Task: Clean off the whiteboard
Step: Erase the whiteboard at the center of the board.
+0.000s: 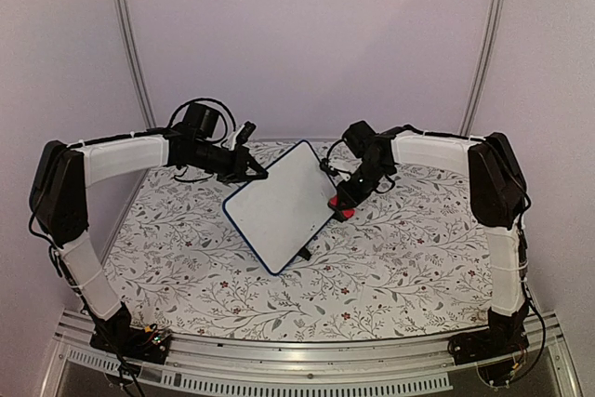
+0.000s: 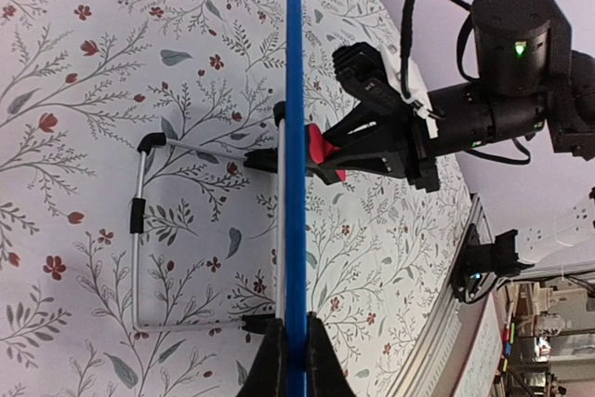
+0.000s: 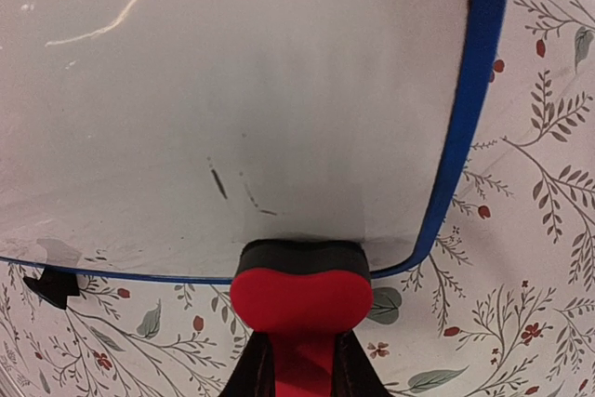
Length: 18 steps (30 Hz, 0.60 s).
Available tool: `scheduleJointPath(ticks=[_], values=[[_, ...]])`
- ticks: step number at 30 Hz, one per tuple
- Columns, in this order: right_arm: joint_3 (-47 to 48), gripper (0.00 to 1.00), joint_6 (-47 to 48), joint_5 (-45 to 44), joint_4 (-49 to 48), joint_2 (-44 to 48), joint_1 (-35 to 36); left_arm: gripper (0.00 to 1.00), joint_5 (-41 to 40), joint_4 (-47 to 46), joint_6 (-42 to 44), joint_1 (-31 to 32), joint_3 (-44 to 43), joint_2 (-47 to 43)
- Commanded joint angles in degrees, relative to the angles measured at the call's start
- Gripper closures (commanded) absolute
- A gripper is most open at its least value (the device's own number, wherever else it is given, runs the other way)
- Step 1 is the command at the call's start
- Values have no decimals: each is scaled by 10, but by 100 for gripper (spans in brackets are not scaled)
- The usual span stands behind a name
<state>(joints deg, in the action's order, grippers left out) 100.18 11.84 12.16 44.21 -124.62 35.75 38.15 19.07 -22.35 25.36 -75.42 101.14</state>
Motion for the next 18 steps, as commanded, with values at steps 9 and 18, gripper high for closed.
scheduleJointPath(ticks=[9, 18], values=[[76, 98, -3, -23, 9, -22, 33, 100, 20, -12, 11, 7, -1, -16], [110, 98, -8, -40, 7, -23, 40, 100, 21, -12, 11, 6, -1, -17]])
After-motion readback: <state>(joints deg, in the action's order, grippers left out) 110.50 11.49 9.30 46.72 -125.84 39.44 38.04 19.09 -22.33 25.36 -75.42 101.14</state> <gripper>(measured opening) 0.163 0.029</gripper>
